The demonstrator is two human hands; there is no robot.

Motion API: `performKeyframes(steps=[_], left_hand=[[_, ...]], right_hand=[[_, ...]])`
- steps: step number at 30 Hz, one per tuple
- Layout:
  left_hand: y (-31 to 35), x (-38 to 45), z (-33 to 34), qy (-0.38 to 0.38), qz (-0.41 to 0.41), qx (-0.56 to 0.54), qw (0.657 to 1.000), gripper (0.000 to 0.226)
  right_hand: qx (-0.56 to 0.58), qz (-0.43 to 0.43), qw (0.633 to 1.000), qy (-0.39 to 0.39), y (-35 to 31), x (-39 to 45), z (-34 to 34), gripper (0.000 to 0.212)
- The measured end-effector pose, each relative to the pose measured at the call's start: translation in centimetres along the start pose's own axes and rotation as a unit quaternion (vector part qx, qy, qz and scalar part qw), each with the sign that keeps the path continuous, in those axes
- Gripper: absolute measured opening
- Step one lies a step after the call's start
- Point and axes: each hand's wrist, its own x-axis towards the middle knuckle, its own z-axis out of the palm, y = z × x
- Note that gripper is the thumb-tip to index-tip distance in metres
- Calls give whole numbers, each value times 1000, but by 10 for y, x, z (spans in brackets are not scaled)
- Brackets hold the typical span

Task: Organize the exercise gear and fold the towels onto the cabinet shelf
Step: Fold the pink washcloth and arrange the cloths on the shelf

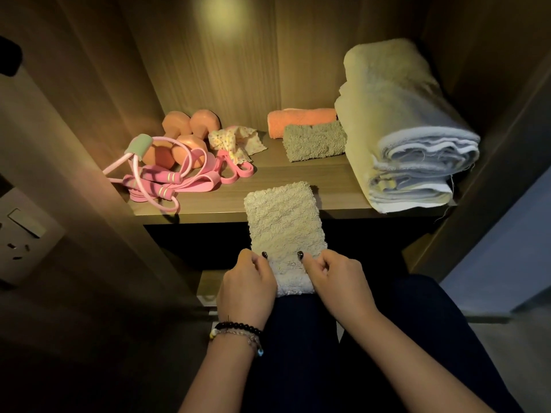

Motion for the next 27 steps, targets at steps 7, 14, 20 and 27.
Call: performKeyframes(steps=[7, 14, 20, 27], left_hand=[[3, 0, -8, 19, -28, 35, 999, 11], [-4, -14, -18, 109, 250, 44, 961, 19], [-22, -27, -35, 25, 379, 66, 923, 39], [-24, -26, -37, -29, 333, 29, 942, 32]], right_hand=[[-187, -136, 966, 114, -20, -2, 5, 38], [-240, -233, 927, 171, -10, 2, 14, 28], [-184, -255, 942, 113, -10, 11, 10, 35], [-74, -381, 918, 82, 18, -14, -2, 24]])
